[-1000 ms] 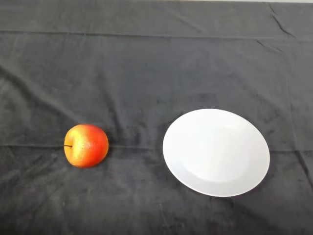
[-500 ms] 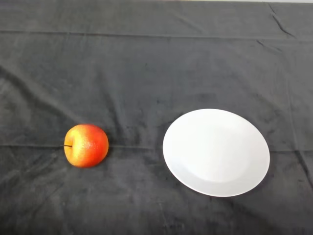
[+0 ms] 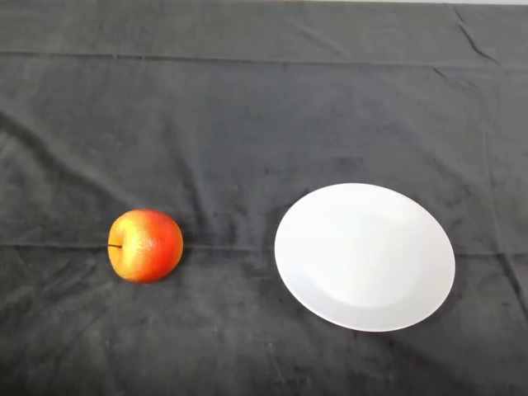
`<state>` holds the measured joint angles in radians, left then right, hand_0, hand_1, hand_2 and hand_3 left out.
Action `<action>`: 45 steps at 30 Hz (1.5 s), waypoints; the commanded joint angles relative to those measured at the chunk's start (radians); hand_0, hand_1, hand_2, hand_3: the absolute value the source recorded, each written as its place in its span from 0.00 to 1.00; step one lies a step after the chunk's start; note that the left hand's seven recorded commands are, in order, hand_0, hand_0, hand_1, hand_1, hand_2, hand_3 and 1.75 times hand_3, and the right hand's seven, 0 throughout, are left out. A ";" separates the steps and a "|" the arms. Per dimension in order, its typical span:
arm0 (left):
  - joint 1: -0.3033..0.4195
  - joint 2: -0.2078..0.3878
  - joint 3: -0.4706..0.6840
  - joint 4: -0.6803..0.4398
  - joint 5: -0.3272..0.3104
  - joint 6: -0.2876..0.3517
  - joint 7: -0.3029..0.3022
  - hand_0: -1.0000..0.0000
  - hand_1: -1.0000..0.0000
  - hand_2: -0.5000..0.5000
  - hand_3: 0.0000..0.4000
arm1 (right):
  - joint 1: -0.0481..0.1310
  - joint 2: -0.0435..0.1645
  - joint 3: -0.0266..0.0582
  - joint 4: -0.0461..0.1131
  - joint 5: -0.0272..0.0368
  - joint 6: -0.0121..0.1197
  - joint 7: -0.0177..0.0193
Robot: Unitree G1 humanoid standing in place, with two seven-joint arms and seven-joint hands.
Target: Move the apple to the plate
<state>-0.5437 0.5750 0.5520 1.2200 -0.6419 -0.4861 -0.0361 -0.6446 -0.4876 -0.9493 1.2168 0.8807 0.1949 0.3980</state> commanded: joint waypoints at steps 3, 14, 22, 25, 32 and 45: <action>-0.056 -0.026 -0.044 -0.048 0.045 -0.020 -0.031 1.00 1.00 0.50 0.00 | -0.016 -0.020 -0.0041 0.001 0.0174 -0.009 0.0029; -0.073 -0.092 -0.119 -0.065 0.130 -0.035 -0.086 1.00 1.00 0.50 0.00 | -0.016 -0.019 -0.0037 -0.001 0.0172 -0.008 0.0021; -0.074 -0.140 -0.179 -0.077 0.194 -0.055 -0.131 1.00 1.00 0.50 0.00 | -0.015 -0.018 -0.0033 -0.002 0.0171 -0.008 0.0015; -0.071 -0.158 -0.203 -0.080 0.219 -0.064 -0.148 1.00 1.00 0.50 0.00 | -0.015 -0.018 -0.0032 -0.003 0.0171 -0.008 0.0012; -0.063 -0.182 -0.257 -0.088 0.277 -0.086 -0.190 1.00 1.00 0.50 0.00 | -0.014 -0.017 -0.0028 -0.004 0.0170 -0.008 0.0005; -0.041 -0.215 -0.348 -0.096 0.373 -0.131 -0.251 1.00 1.00 0.50 0.00 | -0.014 -0.016 -0.0024 -0.006 0.0170 -0.008 -0.0005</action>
<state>-0.5815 0.3630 0.2107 1.1808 -0.2794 -0.5908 -0.2799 -0.6446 -0.4876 -0.9489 1.2168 0.8807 0.1950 0.3980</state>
